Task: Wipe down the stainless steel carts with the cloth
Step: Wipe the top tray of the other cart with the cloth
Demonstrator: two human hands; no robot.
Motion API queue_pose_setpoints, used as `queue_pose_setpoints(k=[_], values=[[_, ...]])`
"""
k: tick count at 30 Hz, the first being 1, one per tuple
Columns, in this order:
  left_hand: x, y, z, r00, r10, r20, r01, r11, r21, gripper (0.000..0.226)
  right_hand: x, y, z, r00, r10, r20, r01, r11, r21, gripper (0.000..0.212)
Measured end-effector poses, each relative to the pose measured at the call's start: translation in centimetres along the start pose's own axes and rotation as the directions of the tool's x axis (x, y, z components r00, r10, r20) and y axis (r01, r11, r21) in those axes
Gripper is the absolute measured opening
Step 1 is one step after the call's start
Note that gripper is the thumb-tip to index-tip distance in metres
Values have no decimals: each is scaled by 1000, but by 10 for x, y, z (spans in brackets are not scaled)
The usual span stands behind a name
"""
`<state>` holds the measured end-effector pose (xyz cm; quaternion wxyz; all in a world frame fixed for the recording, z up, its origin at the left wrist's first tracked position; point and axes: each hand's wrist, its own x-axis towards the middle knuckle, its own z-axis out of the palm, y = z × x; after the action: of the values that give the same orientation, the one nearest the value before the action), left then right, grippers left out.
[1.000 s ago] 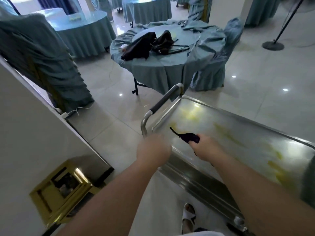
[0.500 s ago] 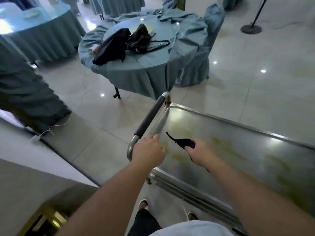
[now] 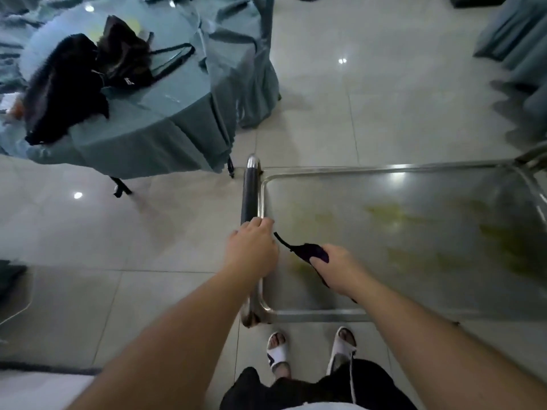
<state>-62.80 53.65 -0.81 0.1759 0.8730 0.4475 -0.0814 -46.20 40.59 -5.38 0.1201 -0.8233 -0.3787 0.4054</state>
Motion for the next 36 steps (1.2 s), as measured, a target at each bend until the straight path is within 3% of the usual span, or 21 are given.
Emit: queue_pose_setpoints(k=[4,7,14,20,27,32,34,36], values=[[31,-19,7,995,89,-44,-91,994,-58,46,17,-3,28,998,-59,-17,58,994,-95,27],[55,-29,13,985,142,-93,-149,986,-78,43,41,-15,43,990,-131,-60,118,976,-181,34],[107,-36,29,987,109,-119,-116,992,-54,67,93,-40,87,934,-330,-139,273,907,-321,49],[114,-33,51,987,50,-152,-55,998,-34,72,98,-29,136,886,-462,-37,417,830,-370,53],[111,-30,55,985,22,-170,-48,988,-150,74,18,45,194,792,-603,95,589,714,-379,49],[105,-29,58,985,-18,-171,-3,992,-126,69,57,32,173,715,-677,172,659,573,-487,50],[104,-28,56,986,-21,-167,-1,991,-134,68,92,13,149,729,-670,141,638,591,-494,49],[103,-26,55,986,-34,-162,16,994,-110,67,133,-9,117,769,-633,93,608,677,-416,55]])
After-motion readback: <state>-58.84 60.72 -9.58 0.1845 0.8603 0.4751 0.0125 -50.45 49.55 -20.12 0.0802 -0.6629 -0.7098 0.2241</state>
